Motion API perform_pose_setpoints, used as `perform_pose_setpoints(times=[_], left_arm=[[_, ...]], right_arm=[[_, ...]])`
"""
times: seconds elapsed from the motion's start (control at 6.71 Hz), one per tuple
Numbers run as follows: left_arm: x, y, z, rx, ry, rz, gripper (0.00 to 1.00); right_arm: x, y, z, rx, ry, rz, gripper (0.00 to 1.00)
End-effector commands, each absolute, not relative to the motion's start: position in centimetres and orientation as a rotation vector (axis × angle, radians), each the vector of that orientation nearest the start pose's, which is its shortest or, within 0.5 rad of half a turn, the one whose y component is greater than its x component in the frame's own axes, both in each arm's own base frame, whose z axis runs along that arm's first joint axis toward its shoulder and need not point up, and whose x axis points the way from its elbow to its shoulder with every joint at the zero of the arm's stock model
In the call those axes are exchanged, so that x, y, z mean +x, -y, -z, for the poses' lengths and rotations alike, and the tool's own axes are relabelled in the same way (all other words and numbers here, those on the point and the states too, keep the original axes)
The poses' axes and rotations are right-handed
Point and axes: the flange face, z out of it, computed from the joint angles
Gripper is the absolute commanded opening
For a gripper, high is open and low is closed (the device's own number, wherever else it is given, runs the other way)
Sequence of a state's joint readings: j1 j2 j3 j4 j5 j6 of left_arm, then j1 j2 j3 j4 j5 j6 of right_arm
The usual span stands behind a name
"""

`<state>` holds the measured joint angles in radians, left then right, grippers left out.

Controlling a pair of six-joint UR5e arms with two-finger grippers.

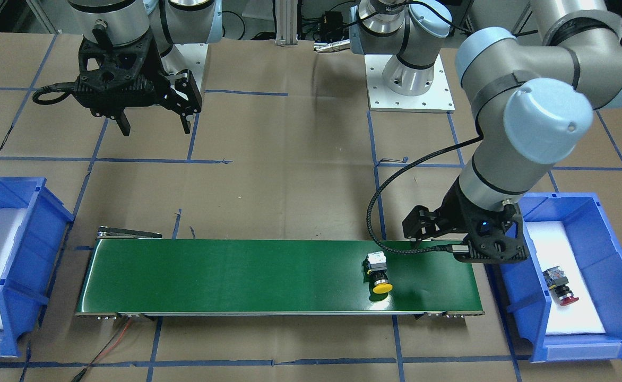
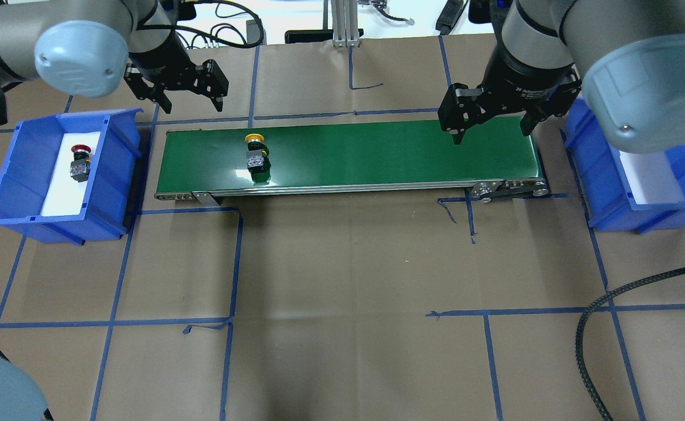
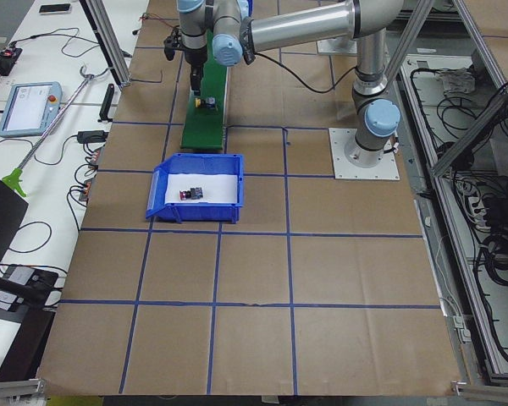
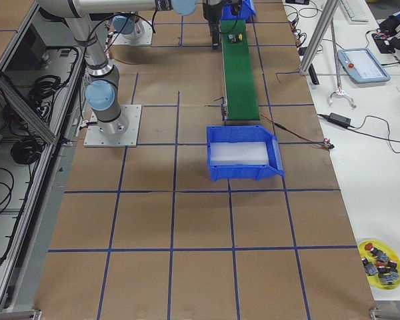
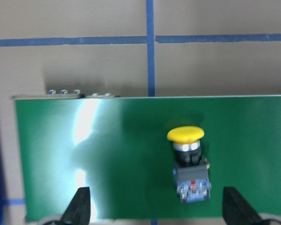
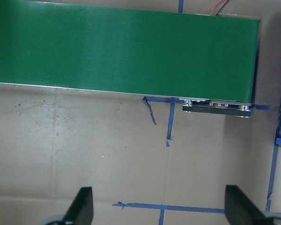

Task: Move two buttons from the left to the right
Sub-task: 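Open the left gripper and move it back over the blue bin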

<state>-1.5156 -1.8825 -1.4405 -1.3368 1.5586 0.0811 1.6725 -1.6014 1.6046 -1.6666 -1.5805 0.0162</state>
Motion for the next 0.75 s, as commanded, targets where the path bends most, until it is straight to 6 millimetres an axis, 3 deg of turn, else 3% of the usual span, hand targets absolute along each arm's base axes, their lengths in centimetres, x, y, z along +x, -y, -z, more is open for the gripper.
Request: perform_pose_setpoints(times=[0.0,0.15,0.3,0.6], left_arm=[[-6.9,62.9,-41.5,0.034,-3.142,0.08,1.0],[-4.2,63.0,-41.5,0.053,-3.132,0.076,1.0],[0.5,63.2,-41.4,-0.054,-3.135,0.074,1.0],[10.9,62.6,-40.8,-0.081,-3.136,0.062,1.0]], right_arm=[[18.1,47.3,-49.8,-0.132,-3.14,0.153,1.0],[18.1,47.3,-50.0,-0.132,-3.139,0.153,1.0],[18.1,47.2,-50.0,-0.134,-3.14,0.148,1.0],[18.1,47.2,-50.0,-0.134,-3.141,0.146,1.0]])
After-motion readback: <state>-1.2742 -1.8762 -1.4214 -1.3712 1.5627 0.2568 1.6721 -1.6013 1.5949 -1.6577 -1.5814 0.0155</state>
